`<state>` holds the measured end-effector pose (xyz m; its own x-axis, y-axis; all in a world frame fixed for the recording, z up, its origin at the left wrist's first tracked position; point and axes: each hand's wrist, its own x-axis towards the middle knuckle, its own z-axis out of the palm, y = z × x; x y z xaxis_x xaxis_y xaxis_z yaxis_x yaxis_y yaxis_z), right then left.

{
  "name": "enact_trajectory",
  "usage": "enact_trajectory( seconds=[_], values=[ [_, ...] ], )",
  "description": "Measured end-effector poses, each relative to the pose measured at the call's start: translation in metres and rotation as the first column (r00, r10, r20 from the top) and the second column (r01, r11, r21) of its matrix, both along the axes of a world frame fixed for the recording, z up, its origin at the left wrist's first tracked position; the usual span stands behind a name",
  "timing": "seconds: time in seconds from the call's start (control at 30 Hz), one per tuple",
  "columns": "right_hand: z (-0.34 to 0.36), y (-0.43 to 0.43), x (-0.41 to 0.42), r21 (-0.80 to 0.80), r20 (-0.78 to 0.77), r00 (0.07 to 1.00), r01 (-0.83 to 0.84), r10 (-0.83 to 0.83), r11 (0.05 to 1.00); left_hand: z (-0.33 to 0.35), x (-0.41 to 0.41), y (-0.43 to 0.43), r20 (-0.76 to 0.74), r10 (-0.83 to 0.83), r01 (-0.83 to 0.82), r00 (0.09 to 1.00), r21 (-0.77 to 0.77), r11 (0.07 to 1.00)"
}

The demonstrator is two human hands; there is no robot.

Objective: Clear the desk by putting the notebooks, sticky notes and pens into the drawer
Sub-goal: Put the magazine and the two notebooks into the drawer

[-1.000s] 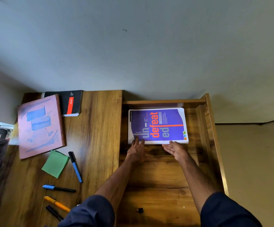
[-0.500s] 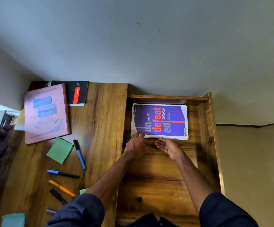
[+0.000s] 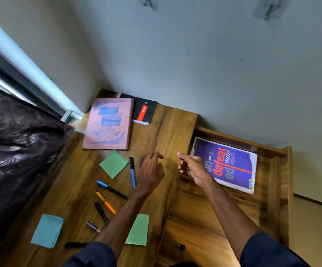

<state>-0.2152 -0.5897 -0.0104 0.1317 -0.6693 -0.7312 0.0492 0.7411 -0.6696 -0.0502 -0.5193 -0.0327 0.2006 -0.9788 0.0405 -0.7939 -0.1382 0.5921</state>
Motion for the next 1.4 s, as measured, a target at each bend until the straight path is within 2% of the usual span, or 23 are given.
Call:
enact_trajectory(
  seconds=[0.1,0.2,0.3,0.37,0.43,0.53,0.67,0.73,0.83,0.97,1.03,1.1,1.17,1.2,1.27,1.33,1.4],
  values=[
    [0.003,-0.003,0.042,-0.044,-0.047,0.99,-0.137,0.135,0.99,0.005,0.039,-0.001,0.025,0.161,-0.162,0.987,0.006,0.987],
    [0.004,-0.004,0.086,-0.075,-0.11,0.953,-0.292,0.283,0.954,-0.002,0.092,-0.005,0.039,0.353,-0.355,0.935,0.031,0.935],
    [0.001,-0.004,0.118,-0.102,-0.173,0.919,-0.376,0.356,0.921,-0.016,0.155,-0.021,0.105,0.469,-0.469,0.877,-0.021,0.883],
    [0.0,-0.004,0.134,-0.112,-0.205,0.902,-0.408,0.381,0.906,-0.016,0.195,-0.035,0.2,0.539,-0.562,0.818,0.077,0.824],
    [-0.001,-0.004,0.144,-0.118,-0.235,0.889,-0.429,0.394,0.896,-0.014,0.226,-0.048,0.223,0.59,-0.629,0.776,0.226,0.744],
    [-0.002,-0.005,0.155,-0.115,-0.263,0.873,-0.452,0.411,0.885,-0.008,0.248,-0.062,0.194,0.602,-0.622,0.775,0.403,0.671],
    [0.001,-0.006,0.159,-0.115,-0.282,0.865,-0.461,0.416,0.88,-0.003,0.266,-0.077,0.233,0.574,-0.6,0.785,0.517,0.611],
    [0.003,-0.006,0.158,-0.112,-0.286,0.865,-0.458,0.413,0.882,-0.005,0.279,-0.079,0.195,0.581,-0.572,0.791,0.574,0.586],
    [0.005,-0.004,0.155,-0.108,-0.29,0.861,-0.463,0.418,0.88,-0.009,0.293,-0.08,0.025,0.624,-0.508,0.781,0.607,0.612],
    [0.009,-0.005,0.149,-0.111,-0.276,0.869,-0.453,0.411,0.884,-0.007,0.308,-0.086,-0.184,0.73,-0.5,0.658,0.617,0.607],
    [0.013,-0.007,0.146,-0.11,-0.251,0.886,-0.427,0.391,0.898,0.0,0.311,-0.086,-0.353,0.709,-0.458,0.61,0.573,0.68],
    [0.019,-0.007,0.143,-0.114,-0.233,0.9,-0.401,0.367,0.909,0.016,0.306,-0.084,-0.465,0.598,-0.432,0.653,0.419,0.799],
    [0.025,-0.008,0.139,-0.143,-0.205,0.916,-0.376,0.344,0.916,0.047,0.292,-0.082,-0.43,0.466,-0.418,0.773,0.208,0.885],
    [0.029,-0.007,0.136,-0.174,-0.198,0.924,-0.362,0.328,0.916,0.066,0.284,-0.081,-0.357,0.397,-0.383,0.845,0.113,0.917],
    [0.038,-0.011,0.129,-0.289,-0.213,0.941,-0.318,0.264,0.903,0.107,0.266,-0.077,-0.191,0.264,-0.263,0.945,0.029,0.964],
    [0.047,-0.02,0.121,-0.447,-0.282,0.945,-0.283,0.166,0.849,0.144,0.251,-0.073,-0.123,0.116,-0.121,0.986,-0.03,0.992],
    [0.059,-0.034,0.112,-0.59,-0.399,0.917,-0.278,0.026,0.758,0.177,0.24,-0.071,-0.127,-0.003,-0.004,0.992,-0.058,0.998]
  ],
)
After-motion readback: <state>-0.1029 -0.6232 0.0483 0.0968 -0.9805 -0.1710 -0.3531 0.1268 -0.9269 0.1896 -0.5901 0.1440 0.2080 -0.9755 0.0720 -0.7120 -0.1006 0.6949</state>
